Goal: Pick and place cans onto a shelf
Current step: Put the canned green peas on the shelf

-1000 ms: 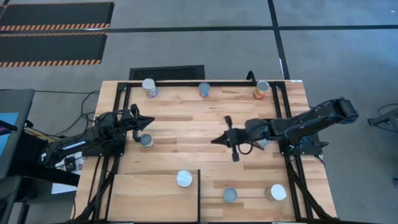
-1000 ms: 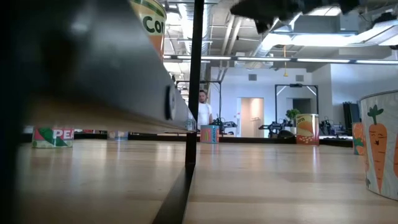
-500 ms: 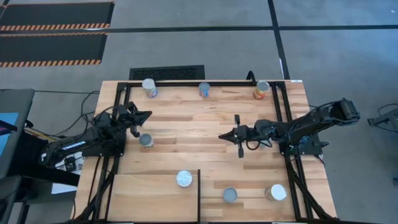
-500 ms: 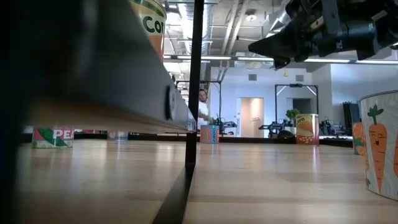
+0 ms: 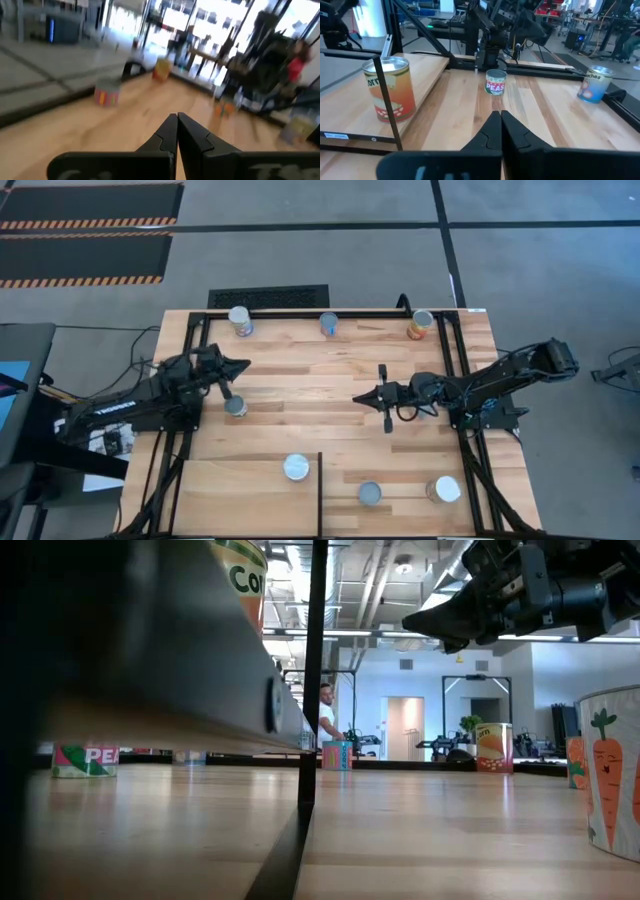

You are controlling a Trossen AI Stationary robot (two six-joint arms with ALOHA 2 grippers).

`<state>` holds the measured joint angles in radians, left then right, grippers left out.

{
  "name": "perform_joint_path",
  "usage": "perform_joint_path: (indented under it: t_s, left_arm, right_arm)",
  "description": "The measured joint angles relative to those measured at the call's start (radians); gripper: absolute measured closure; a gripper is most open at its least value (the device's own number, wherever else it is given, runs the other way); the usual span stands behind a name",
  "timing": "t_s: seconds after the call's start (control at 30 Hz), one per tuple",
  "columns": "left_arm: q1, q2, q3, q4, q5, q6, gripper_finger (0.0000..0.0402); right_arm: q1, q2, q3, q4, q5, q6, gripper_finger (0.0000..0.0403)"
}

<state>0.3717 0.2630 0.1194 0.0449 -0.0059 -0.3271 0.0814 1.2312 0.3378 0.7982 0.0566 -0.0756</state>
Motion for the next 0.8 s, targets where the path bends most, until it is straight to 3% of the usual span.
perform_joint_path:
  t_s: [0.33,0.63,0.8]
  left_arm:
    - [-0.069,0.315,0.285,-0.430,0.031,-0.015,0.0401]
    - [-0.308,0.527,0.491,-0.792,-0.076,-0.153,0.0401]
    - [-0.441,0.642,0.566,-0.947,-0.086,-0.315,0.0381]
  right_arm:
    - [0.016,0.000,0.000,-0.009,0.000,0.000,0.0395]
    - [0.027,0.000,0.000,-0.014,0.000,-0.004,0.0395]
    - [0.029,0.000,0.001,-0.027,0.000,-0.009,0.0395]
